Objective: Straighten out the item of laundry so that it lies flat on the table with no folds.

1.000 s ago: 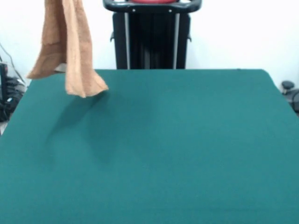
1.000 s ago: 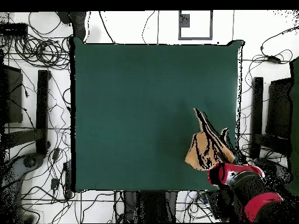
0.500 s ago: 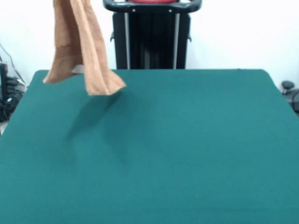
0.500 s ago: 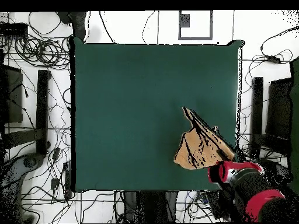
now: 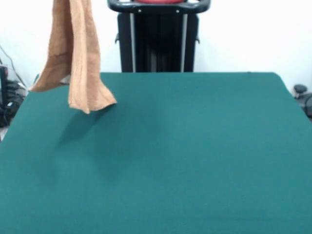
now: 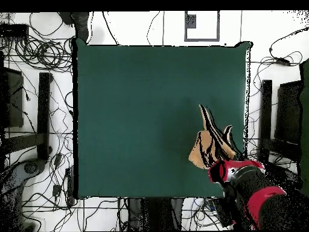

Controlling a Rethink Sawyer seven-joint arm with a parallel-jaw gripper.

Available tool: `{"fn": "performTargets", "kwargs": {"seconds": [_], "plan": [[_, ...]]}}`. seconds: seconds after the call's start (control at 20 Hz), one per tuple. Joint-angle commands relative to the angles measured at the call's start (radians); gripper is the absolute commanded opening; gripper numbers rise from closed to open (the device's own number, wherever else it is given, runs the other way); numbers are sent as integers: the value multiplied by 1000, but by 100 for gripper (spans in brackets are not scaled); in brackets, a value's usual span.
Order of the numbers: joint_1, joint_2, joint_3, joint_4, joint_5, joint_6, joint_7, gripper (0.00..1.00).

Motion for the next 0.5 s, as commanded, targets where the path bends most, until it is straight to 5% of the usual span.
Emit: {"fn": "performTargets", "kwargs": {"seconds": [0.05, 0.5], "plan": [[29, -55, 133, 60, -51, -68, 175, 0], [-125, 32, 395, 136, 301, -101, -271, 0]]}}
